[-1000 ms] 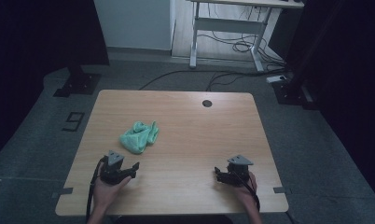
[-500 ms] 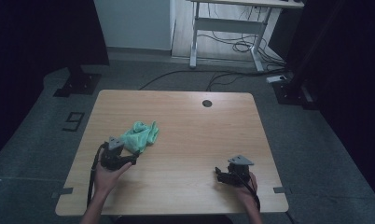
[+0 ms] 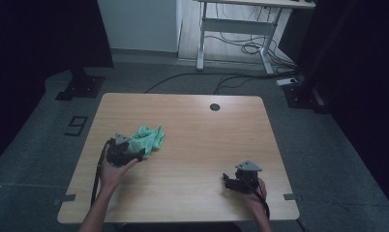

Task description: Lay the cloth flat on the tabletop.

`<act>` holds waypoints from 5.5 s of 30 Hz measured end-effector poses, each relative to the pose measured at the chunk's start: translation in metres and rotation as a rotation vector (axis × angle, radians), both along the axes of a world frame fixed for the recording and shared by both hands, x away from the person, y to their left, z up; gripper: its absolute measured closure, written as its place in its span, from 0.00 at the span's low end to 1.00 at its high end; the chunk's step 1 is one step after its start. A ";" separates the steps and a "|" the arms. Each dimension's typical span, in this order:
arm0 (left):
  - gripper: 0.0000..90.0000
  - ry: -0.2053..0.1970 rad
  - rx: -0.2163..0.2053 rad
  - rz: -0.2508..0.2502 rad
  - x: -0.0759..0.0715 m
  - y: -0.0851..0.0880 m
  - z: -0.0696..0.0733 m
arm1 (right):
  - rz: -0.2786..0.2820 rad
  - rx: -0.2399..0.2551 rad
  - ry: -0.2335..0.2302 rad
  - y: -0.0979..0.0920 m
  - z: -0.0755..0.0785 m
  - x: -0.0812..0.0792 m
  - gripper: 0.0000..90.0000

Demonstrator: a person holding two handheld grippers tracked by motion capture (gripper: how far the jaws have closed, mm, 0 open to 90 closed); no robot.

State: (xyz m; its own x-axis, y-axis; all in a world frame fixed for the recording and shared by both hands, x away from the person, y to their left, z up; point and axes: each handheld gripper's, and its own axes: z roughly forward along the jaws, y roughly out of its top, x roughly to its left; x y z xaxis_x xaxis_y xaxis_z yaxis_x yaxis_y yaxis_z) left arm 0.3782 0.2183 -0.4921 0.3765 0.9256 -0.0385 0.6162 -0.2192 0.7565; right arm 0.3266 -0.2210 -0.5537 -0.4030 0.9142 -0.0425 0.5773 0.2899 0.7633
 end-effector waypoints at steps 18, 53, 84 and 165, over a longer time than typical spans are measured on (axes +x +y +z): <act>0.24 0.047 0.030 0.003 0.050 -0.008 -0.016 | -0.006 -0.011 0.001 0.001 0.000 0.000 0.21; 0.84 0.033 -0.031 -0.094 0.032 -0.008 -0.006 | -0.016 -0.009 0.000 -0.002 0.000 0.000 0.22; 0.84 -0.070 -0.069 -0.251 -0.020 -0.049 0.012 | -0.014 -0.006 0.002 -0.002 0.000 -0.002 0.22; 0.55 0.019 -0.088 -0.280 -0.036 -0.122 -0.017 | 0.225 0.195 -0.050 0.087 0.026 0.014 0.49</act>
